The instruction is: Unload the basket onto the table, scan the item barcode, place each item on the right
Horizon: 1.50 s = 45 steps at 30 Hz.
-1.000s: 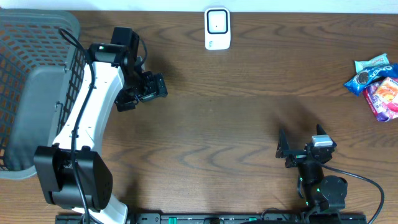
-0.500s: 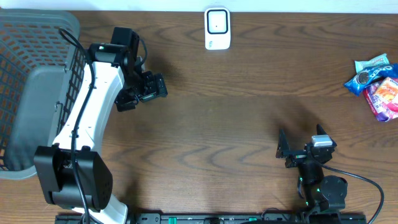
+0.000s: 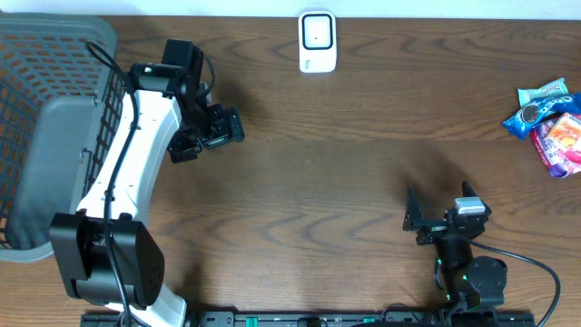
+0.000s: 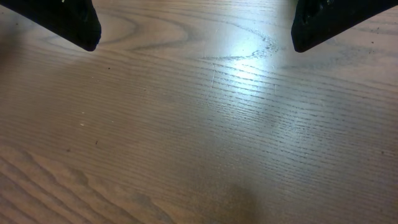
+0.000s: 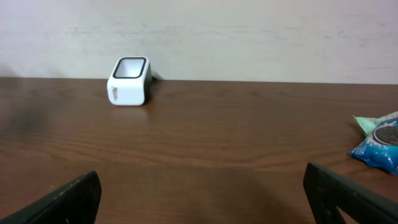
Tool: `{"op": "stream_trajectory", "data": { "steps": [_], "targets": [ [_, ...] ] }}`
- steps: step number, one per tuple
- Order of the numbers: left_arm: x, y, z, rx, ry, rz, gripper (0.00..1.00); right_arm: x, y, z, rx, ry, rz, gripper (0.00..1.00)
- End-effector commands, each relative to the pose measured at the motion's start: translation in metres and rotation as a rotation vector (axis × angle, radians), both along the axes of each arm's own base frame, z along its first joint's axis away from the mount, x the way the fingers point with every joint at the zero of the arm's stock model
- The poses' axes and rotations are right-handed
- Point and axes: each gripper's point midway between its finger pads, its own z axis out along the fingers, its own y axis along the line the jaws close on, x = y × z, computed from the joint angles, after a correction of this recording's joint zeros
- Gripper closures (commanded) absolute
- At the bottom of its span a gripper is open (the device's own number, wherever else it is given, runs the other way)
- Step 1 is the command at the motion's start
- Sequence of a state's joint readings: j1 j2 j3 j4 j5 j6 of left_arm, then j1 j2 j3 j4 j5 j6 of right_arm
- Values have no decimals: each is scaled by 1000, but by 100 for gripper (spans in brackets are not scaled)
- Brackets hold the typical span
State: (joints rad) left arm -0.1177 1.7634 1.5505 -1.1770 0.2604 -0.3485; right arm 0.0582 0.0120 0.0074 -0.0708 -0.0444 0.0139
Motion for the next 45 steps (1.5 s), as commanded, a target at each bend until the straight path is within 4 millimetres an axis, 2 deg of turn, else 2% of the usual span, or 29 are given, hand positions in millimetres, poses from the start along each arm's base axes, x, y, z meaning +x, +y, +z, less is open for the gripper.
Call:
{"op": "stream_trajectory", "data": {
  "steps": [1, 24, 28, 33, 40, 45],
  "targets": [
    [0, 2, 5, -4, -10, 19, 2, 0, -4, 0, -12, -2, -21, 1],
    [0, 6, 4, 17, -8, 17, 2, 0, -4, -1, -12, -1, -20, 1],
    [-11, 10, 5, 41, 22, 10, 2, 0, -4, 0, -12, -2, -21, 1],
    [-26, 21, 14, 111, -25, 4, 2, 0, -4, 0, -12, -2, -20, 1],
    [-55, 31, 15, 164, -180, -60, 2, 0, -4, 0, -12, -2, -20, 1],
    [-72, 26, 9, 137, -312, -182, 2, 0, -4, 0, -12, -2, -21, 1]
  ]
}}
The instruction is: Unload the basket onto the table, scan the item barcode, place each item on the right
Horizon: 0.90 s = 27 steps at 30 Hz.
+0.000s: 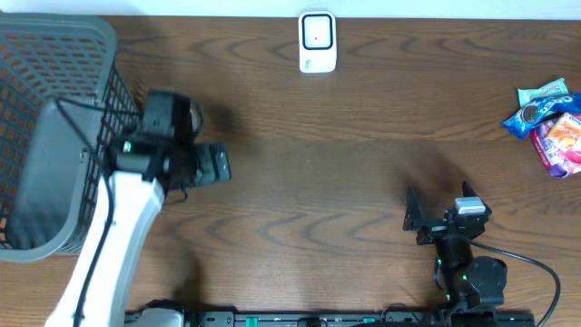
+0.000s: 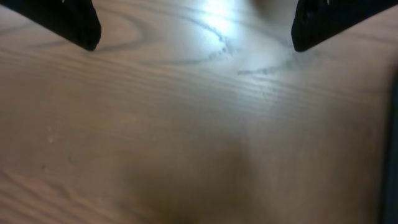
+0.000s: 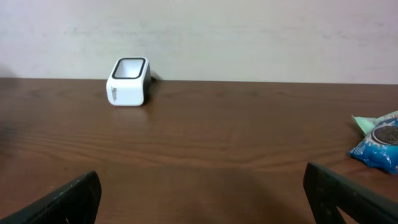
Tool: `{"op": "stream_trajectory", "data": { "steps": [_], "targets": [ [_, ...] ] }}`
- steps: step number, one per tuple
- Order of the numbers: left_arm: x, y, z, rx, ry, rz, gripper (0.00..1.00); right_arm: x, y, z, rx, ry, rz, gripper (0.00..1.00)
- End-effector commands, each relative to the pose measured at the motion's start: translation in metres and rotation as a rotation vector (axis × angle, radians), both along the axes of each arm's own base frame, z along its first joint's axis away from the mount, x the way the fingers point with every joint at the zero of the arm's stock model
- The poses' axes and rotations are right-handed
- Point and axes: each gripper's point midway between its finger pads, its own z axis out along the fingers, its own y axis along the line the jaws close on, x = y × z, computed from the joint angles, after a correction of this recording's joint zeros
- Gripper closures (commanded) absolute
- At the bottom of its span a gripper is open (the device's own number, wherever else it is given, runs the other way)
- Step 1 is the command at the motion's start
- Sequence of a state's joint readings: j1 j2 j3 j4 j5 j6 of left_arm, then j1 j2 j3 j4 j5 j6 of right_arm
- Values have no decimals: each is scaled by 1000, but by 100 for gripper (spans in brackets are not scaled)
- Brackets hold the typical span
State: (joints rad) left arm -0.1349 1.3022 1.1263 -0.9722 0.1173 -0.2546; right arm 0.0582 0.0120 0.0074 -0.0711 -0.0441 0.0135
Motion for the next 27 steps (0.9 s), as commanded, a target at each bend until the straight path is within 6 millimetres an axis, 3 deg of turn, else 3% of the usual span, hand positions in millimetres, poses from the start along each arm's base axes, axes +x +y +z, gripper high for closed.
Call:
{"op": "stream_trajectory", "data": {
  "steps": [1, 7, 19, 27],
  "targets": [
    [-15, -3, -7, 15, -61, -135, 2, 0, -4, 0, -12, -3, -20, 1],
    [-21, -19, -6, -32, -244, -290, 2, 0, -4, 0, -12, -3, -20, 1],
    [-41, -16, -25, -7, -571, -324, 2, 0, -4, 0, -12, -2, -20, 1],
    [-39, -15, -38, 3, -705, -315, 2, 0, -4, 0, -12, -1, -20, 1]
  ]
}}
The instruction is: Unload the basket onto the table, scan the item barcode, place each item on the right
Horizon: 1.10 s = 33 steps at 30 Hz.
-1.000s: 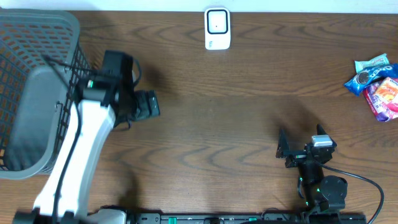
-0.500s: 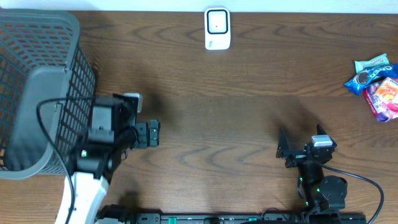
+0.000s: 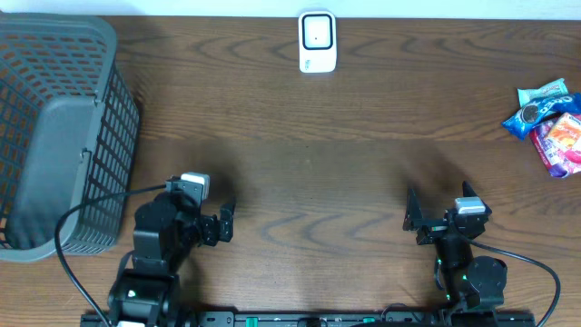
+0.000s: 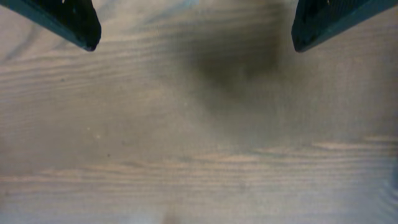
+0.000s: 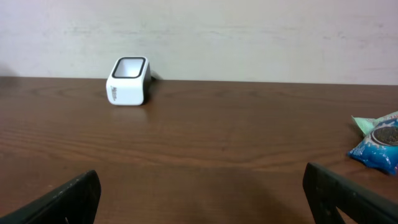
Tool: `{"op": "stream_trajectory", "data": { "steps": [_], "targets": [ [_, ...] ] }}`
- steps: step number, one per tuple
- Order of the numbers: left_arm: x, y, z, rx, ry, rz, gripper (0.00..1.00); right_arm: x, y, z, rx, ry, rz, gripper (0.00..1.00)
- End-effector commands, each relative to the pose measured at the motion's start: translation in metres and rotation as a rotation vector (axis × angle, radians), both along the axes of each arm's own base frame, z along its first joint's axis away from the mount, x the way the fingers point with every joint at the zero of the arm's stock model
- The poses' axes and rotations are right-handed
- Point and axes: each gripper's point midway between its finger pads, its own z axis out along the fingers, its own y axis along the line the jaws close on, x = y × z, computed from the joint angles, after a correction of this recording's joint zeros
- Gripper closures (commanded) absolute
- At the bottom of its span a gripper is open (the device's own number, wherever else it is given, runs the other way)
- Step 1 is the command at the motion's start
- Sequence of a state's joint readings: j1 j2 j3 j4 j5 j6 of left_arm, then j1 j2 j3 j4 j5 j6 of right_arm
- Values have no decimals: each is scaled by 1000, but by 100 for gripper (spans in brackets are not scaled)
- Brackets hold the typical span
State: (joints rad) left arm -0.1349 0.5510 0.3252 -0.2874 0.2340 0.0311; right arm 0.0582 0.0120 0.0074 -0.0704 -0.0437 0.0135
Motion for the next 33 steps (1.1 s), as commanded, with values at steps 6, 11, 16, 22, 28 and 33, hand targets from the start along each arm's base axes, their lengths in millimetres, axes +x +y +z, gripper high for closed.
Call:
{"op": "stream_trajectory", "data": {
  "steps": [6, 11, 16, 22, 28, 33],
  "targets": [
    [-9, 9, 1, -4, -154, 23, 2, 0, -4, -1, -12, -1, -20, 1],
    [-11, 15, 7, -10, -236, 51, 2, 0, -4, -1, -12, -1, -20, 1],
    [-8, 25, 4, -9, -281, 90, 2, 0, -4, -1, -12, -1, -20, 1],
    [-1, 33, 21, -13, -417, 124, 2, 0, -4, -1, -12, -1, -20, 1],
    [1, 42, 27, -15, -479, 166, 2, 0, -4, -1, -12, -1, -20, 1],
    [3, 47, 41, -2, -540, 179, 2, 0, -4, -1, -12, -1, -20, 1]
  ]
}}
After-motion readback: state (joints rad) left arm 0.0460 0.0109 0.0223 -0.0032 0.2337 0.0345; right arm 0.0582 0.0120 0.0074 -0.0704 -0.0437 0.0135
